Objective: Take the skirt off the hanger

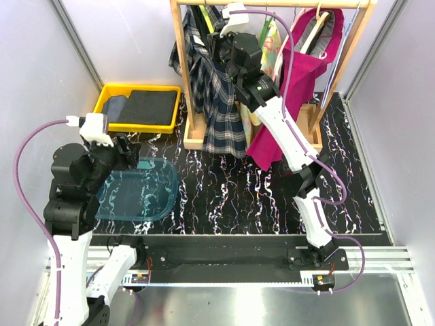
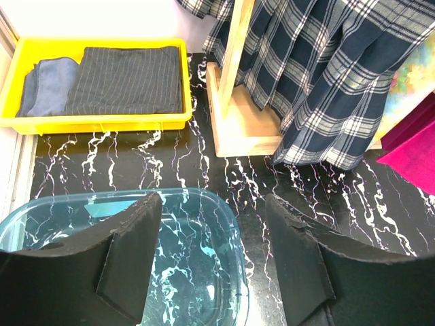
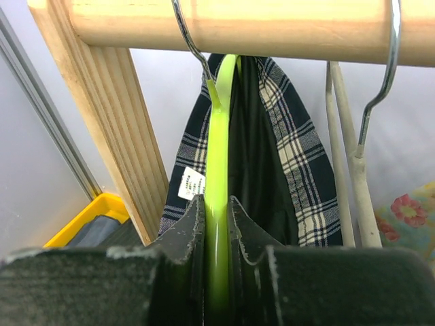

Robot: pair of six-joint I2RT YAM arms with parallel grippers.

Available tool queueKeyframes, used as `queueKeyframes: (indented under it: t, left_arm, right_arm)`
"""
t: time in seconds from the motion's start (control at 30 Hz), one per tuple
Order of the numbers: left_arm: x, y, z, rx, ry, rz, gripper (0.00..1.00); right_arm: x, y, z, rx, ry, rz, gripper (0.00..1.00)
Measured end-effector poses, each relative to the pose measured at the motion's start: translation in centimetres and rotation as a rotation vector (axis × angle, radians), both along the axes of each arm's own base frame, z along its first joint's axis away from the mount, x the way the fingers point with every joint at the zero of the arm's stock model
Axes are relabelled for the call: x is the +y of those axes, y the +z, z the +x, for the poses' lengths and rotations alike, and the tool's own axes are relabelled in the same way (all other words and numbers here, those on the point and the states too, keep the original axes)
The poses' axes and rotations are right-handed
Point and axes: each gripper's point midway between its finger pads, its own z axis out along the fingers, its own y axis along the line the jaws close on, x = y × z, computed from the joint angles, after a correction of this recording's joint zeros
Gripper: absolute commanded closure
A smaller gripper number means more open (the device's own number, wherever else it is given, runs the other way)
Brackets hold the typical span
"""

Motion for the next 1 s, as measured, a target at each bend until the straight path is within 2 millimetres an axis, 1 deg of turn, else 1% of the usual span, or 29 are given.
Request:
queueKeyframes:
  t: [0.27,0.37,0.43,0.5,0.57,0.73,0.83,0.97,1.0]
  left_arm:
    - [0.1,-0.1,-0.3,-0.004,0.005,0.002,0.34]
    - [0.2,0.0,-0.4,-0.006,0.008,0.002,0.34]
    - [0.2,-0.1,-0.4,-0.005,0.01,0.003,0.34]
    - [0.2,-0.2,-0.4,-0.003,0.012,0.004,0.34]
    - [0.3,-0.3,-0.4,0.003,0.013,0.004,0.34]
    - [0.4,-0.5,-0.4,0.007,0.02,0.009,0.34]
    - [0.4,-0.4,-0.5,0.005,0.021,0.009,0.34]
    - [0.4,-0.2,-0.7,-0.004,0.021,0.008,0.34]
    - [0.5,-0.2,-0.8,-0.006,0.021,0.008,0.34]
  right_arm:
    - [-0.1,0.5,-0.3,-0.027,0.006,-0.045,1.0]
    - [-0.3,0.9,-0.7,-0.033,0.013,-0.057,1.0]
    - [-0.6,1.5,-1.2,-0.04,0.018,-0.063,1.0]
    - [-1.1,3.0,-1.9,-0.069,0.014,-0.051,1.0]
    - [-1.6,3.6,-2.5,-0.074,0.015,-0.06,1.0]
    - [-1.7,3.6,-2.8,-0.063,0.021,-0.068,1.0]
    - [-2.1,3.5,-3.3,-0.051,0.021,-0.068,1.0]
    - [-3.4,3.4,-5.0,-0.013,0.025,-0.072,1.0]
    - [-3.9,3.3,-5.9,0.004,0.029,-0.07,1.0]
